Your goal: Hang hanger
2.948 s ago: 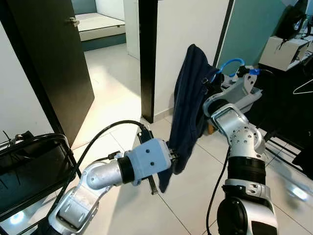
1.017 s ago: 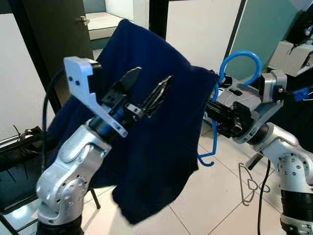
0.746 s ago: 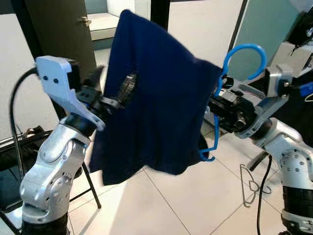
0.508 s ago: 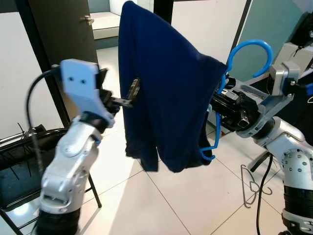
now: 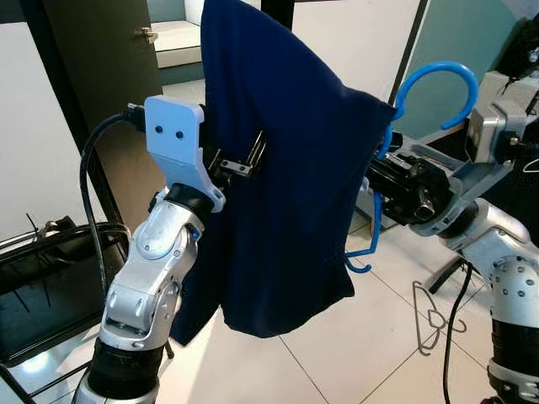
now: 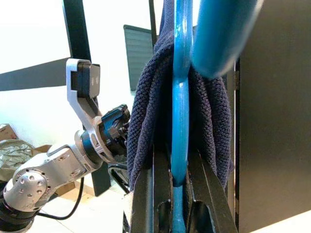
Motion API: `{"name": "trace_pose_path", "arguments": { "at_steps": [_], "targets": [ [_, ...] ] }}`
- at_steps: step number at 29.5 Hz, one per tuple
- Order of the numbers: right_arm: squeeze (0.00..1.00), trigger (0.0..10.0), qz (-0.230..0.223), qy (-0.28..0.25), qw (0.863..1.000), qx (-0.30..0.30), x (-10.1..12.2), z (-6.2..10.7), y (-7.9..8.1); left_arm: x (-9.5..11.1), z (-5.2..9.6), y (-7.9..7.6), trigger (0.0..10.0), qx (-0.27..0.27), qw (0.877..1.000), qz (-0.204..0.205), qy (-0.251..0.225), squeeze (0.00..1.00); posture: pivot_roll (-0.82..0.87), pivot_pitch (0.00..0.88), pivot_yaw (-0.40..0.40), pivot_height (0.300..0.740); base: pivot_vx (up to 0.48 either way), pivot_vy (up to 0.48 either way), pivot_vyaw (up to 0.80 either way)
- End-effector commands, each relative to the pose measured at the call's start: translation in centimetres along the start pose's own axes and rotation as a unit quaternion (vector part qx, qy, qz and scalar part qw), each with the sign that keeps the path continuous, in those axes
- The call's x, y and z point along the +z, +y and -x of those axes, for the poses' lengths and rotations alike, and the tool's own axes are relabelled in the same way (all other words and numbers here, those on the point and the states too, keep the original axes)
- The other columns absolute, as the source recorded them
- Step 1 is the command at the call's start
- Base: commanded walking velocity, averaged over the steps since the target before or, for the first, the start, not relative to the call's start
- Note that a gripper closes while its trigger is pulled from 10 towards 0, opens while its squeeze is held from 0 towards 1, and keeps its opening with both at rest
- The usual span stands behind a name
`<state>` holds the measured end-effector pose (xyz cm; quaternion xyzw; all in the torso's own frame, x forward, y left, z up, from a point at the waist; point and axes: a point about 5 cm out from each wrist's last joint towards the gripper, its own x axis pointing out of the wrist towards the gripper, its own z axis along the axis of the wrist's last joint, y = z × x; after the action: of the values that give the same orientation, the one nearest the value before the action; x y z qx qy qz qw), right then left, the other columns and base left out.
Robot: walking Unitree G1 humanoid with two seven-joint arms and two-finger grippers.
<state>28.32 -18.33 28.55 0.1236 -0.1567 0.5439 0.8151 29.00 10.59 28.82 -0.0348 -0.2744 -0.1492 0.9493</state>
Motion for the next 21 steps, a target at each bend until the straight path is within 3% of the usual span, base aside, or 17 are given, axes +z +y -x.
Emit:
{"name": "trace_pose_path", "arguments": {
  "at_steps": [1, 3, 4, 8, 10, 11, 12, 13, 14, 20, 21],
  "targets": [
    [0.00, 10.0, 0.014, -0.014, 1.000, 0.010, 0.83, -0.06, 0.30, 0.22, -0.07, 0.70, 1.2, 0.013, 1.000, -0.011, -0.008, 0.00, 0.04, 0.000, -0.010, 0.740, 0.000, 0.000, 0.00],
    [0.00, 10.0, 0.014, -0.014, 1.000, 0.010, 0.83, -0.08, 0.30, 0.24, -0.03, 0.77, 1.2, 0.015, 1.000, -0.011, -0.009, 0.00, 0.04, 0.000, -0.010, 0.740, 0.000, 0.000, 0.00],
    [0.00, 10.0, 0.015, -0.014, 1.000, 0.009, 0.82, -0.12, 0.28, 0.27, -0.01, 0.80, 0.0, 0.016, 1.000, -0.011, -0.011, 0.00, 0.04, 0.000, -0.010, 0.740, 0.000, 0.000, 0.00],
    [0.00, 10.0, 0.018, -0.011, 1.000, 0.004, 0.72, -0.11, 0.13, 0.42, -0.07, 0.91, 0.0, 0.019, 1.000, -0.011, -0.014, 0.00, 0.04, 0.000, -0.011, 0.740, 0.000, 0.000, 0.00],
    [0.00, 10.0, 0.019, -0.010, 1.000, 0.000, 0.69, -0.07, 0.05, 0.48, -0.11, 1.00, 0.5, 0.021, 1.000, -0.009, -0.014, 0.00, 0.04, 0.000, -0.011, 0.740, 0.000, 0.000, 0.00],
    [0.00, 10.0, 0.021, -0.008, 1.000, -0.004, 0.66, -0.02, -0.03, 0.51, -0.15, 1.07, 5.0, 0.020, 1.000, -0.008, -0.016, 0.00, 0.04, 0.000, -0.011, 0.740, 0.000, 0.000, 0.00],
    [0.00, 10.0, 0.022, -0.006, 1.000, -0.008, 0.66, 0.01, -0.08, 0.52, -0.17, 1.13, 7.1, 0.020, 1.000, -0.008, -0.018, 0.00, 0.04, 0.000, -0.011, 0.740, 0.000, 0.000, 0.00],
    [0.00, 10.0, 0.022, -0.006, 1.000, -0.008, 0.66, 0.01, -0.08, 0.52, -0.17, 1.13, 7.1, 0.020, 1.000, -0.008, -0.018, 0.00, 0.04, 0.000, -0.011, 0.740, 0.000, 0.000, 0.00],
    [0.00, 10.0, 0.025, -0.005, 1.000, -0.015, 0.71, 0.10, -0.25, 0.57, -0.20, 1.15, 10.0, 0.015, 1.000, 0.000, -0.021, 0.00, 0.03, 0.000, -0.011, 0.740, 0.000, 0.000, 0.00],
    [0.00, 10.0, 0.029, -0.003, 0.999, -0.026, 0.68, 0.10, -0.53, 0.75, -0.16, 0.96, 10.0, 0.006, 1.000, 0.009, -0.025, 0.00, 0.04, 0.000, -0.014, 0.740, 0.000, 0.000, 0.00],
    [0.00, 10.0, 0.030, -0.003, 0.999, -0.028, 0.67, 0.08, -0.60, 0.92, -0.17, 0.92, 2.1, 0.006, 0.999, 0.013, -0.031, 0.00, 0.04, 0.000, -0.015, 0.740, 0.000, 0.000, 0.00]
  ]
}}
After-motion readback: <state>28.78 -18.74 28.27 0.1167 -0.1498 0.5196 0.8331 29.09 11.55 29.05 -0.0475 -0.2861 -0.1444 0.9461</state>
